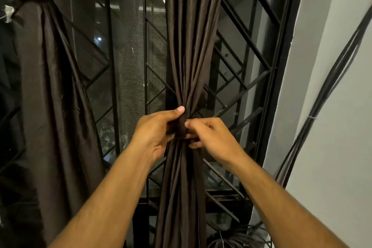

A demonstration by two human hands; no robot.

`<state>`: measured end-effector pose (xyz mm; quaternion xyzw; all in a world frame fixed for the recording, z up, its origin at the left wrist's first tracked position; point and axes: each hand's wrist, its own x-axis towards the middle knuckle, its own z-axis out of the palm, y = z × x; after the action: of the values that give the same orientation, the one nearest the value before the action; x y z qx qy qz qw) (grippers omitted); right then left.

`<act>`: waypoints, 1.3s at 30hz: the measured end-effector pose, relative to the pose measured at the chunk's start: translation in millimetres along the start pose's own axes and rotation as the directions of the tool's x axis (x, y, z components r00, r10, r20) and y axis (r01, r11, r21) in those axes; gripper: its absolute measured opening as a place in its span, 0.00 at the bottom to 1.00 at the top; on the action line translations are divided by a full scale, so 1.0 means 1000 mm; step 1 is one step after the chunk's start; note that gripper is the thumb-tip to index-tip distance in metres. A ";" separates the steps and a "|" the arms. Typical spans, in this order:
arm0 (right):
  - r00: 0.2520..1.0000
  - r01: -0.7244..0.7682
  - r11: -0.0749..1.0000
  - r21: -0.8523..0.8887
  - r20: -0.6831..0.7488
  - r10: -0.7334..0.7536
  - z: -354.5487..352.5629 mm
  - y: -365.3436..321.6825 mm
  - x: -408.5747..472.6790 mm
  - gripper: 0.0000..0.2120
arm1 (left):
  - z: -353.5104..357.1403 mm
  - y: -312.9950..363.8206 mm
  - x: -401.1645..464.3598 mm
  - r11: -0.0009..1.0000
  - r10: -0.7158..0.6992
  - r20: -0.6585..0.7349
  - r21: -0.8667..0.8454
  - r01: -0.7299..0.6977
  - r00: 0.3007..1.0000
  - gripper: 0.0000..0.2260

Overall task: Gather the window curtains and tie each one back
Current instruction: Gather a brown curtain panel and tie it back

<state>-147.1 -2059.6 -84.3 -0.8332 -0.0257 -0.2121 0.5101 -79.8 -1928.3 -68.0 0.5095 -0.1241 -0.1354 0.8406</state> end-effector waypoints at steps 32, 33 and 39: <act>0.931 0.142 0.986 -0.087 -0.326 -0.163 0.042 0.032 -0.018 0.04 | -0.021 -0.018 0.008 0.996 0.020 0.165 0.077 -0.033 0.986 0.05; 0.935 0.118 0.991 -0.063 -0.328 -0.132 0.040 0.029 -0.014 0.05 | -0.019 -0.016 0.008 0.997 0.008 0.174 0.080 -0.022 0.985 0.06; 0.955 0.022 1.000 0.003 -0.296 -0.020 0.034 0.020 -0.003 0.09 | -0.010 -0.011 0.006 0.928 0.110 0.202 0.329 -0.173 0.973 0.13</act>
<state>-133.5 -2039.1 -115.4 -0.7902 0.0413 -0.3396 0.5085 -71.6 -1926.8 -81.7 0.6238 -0.2580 -0.0961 0.7315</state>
